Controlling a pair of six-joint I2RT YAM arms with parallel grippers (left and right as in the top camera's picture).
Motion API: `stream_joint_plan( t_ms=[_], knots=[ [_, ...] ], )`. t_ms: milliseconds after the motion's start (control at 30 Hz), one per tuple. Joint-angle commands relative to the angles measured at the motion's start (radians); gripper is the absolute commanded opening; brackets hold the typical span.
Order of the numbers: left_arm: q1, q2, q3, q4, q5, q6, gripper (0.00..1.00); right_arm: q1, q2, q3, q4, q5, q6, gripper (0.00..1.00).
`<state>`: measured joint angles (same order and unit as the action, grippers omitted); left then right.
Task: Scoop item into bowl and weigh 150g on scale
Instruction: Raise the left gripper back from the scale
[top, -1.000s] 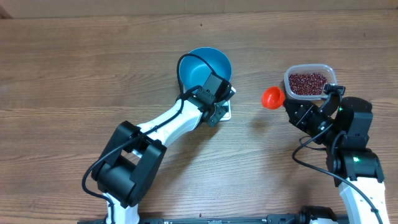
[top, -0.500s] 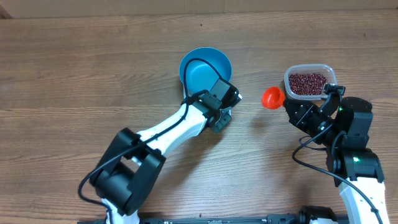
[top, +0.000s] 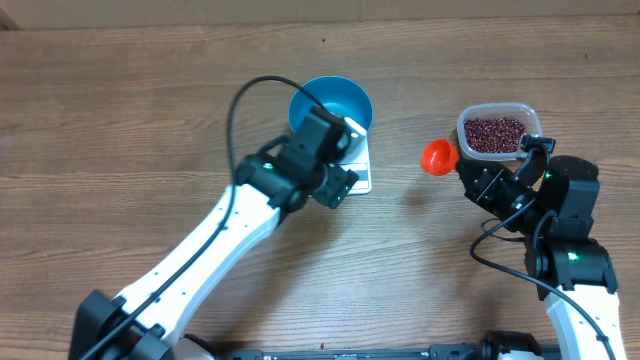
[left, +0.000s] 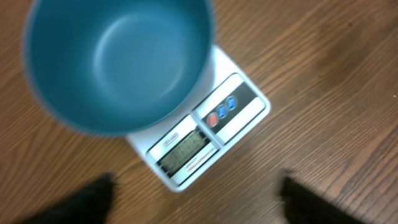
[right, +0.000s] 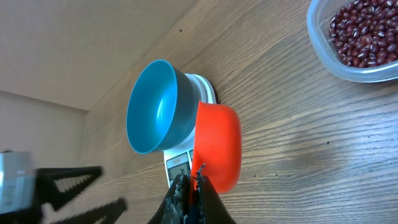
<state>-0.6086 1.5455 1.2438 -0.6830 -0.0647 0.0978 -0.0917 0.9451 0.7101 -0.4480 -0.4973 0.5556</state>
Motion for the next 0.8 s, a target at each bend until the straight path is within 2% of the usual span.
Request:
stream_joint_plan(
  t_ms=[0,233,367,767],
  knots=[
    [0.050,-0.077,-0.005,-0.041,0.011,-0.047,1.00,-0.004,-0.014,0.026,0.005,0.000,-0.008,0.04],
    [0.085,-0.213,-0.005,-0.100,0.014,-0.045,1.00,-0.004,-0.014,0.026,0.005,0.000,-0.008,0.04],
    [0.085,-0.285,-0.005,-0.104,0.063,-0.042,1.00,-0.004,-0.014,0.026,0.005,0.000,-0.008,0.04],
    [0.085,-0.295,-0.005,-0.106,0.076,-0.042,1.00,-0.004,-0.014,0.026,0.004,-0.001,-0.008,0.04]
  ],
)
